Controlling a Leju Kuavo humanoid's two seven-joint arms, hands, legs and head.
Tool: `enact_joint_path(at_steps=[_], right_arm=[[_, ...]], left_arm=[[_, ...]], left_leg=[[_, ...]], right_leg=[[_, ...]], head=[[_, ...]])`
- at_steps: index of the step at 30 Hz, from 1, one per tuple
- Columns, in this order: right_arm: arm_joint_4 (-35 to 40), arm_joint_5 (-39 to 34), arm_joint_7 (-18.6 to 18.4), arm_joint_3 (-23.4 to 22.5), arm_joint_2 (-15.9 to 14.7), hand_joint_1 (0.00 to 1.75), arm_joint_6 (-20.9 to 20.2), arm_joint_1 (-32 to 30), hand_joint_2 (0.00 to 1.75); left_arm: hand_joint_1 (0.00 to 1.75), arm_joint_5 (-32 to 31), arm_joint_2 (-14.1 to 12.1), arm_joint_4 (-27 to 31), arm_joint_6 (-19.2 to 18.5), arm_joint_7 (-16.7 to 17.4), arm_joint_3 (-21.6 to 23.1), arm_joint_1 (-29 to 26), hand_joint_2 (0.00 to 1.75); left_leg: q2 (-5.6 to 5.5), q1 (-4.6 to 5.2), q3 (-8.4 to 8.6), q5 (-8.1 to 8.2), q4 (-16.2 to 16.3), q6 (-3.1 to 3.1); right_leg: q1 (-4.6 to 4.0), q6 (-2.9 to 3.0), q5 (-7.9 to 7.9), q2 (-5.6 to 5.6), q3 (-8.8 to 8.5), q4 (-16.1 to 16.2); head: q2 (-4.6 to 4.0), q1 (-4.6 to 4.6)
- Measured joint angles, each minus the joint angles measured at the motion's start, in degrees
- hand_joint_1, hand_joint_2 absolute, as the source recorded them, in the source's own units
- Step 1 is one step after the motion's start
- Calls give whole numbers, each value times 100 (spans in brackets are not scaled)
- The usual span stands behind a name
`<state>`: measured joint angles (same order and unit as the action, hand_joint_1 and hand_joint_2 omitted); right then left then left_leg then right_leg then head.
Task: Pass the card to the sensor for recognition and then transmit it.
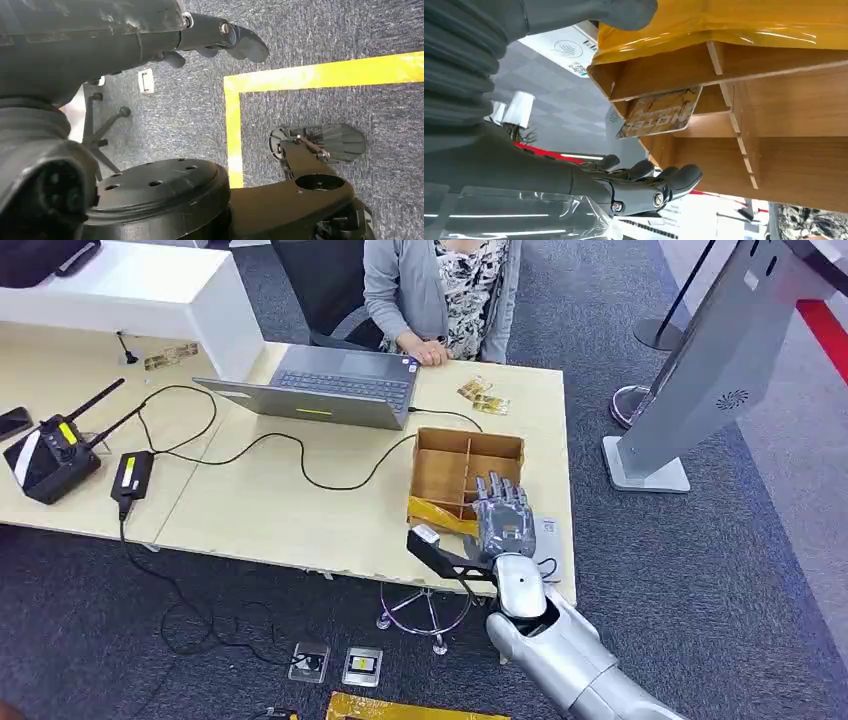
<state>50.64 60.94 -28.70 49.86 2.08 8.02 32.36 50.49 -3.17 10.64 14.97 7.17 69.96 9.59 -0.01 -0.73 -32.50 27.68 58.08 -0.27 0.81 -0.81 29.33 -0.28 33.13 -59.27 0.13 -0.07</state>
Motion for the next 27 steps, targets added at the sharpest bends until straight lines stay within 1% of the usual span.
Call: enact_joint_path(at_steps=[4, 5, 6, 7, 8, 15, 18, 27], right_arm=[[-92, -22, 2, 2, 31, 0, 0, 10, 175], [-112, -24, 2, 2, 33, 2, 0, 11, 175], [-127, -24, 7, 2, 31, 9, 4, 13, 175], [-149, -26, 13, 2, 33, 152, 13, 18, 175], [-173, -28, 28, 2, 33, 175, 20, 25, 175], [-392, -77, 140, 2, 61, 175, 125, 52, 175], [-488, -96, 194, 2, 90, 175, 236, 77, 175], [-634, -168, 212, 2, 129, 175, 417, 108, 175]], left_arm=[[0, 9, 2, 0, 7, 2, 0, 3, 0], [0, 11, 2, 0, 7, 2, 0, 2, 0], [0, 11, 2, 0, 7, 2, 0, 2, 0], [0, 11, 2, 0, 7, 2, 0, 2, 0], [0, 11, 2, 0, 6, 2, 0, 3, 0], [0, 9, 2, 0, 13, 2, 0, 1, 0], [0, -4, 2, 0, 20, 2, 0, 0, 0], [0, -48, 0, 0, 0, 11, 0, 1, 0]], left_leg=[[0, 0, 1, 0, 0, 0], [0, 0, 0, 0, 0, 0], [0, 0, 0, 0, 0, 0], [0, 0, 0, 0, 0, 0], [0, 0, 0, 0, 0, 0], [0, 0, 0, 0, 0, 0], [0, 0, 1, 0, 0, 0], [0, 0, 2, 0, 0, 0]], right_leg=[[0, 0, 0, 0, 0, 0], [0, 0, 0, 0, 0, 0], [0, 0, 0, 0, 0, 0], [0, 0, 0, 1, 0, 0], [0, 0, 0, 1, 0, 0], [0, 0, 0, 1, 0, 0], [0, 0, 0, 0, 0, 0], [0, 0, 0, 1, -1, 0]], head=[[0, 0], [0, -2], [0, -2], [0, -2], [0, -2], [0, -2], [0, -2], [0, -2]])
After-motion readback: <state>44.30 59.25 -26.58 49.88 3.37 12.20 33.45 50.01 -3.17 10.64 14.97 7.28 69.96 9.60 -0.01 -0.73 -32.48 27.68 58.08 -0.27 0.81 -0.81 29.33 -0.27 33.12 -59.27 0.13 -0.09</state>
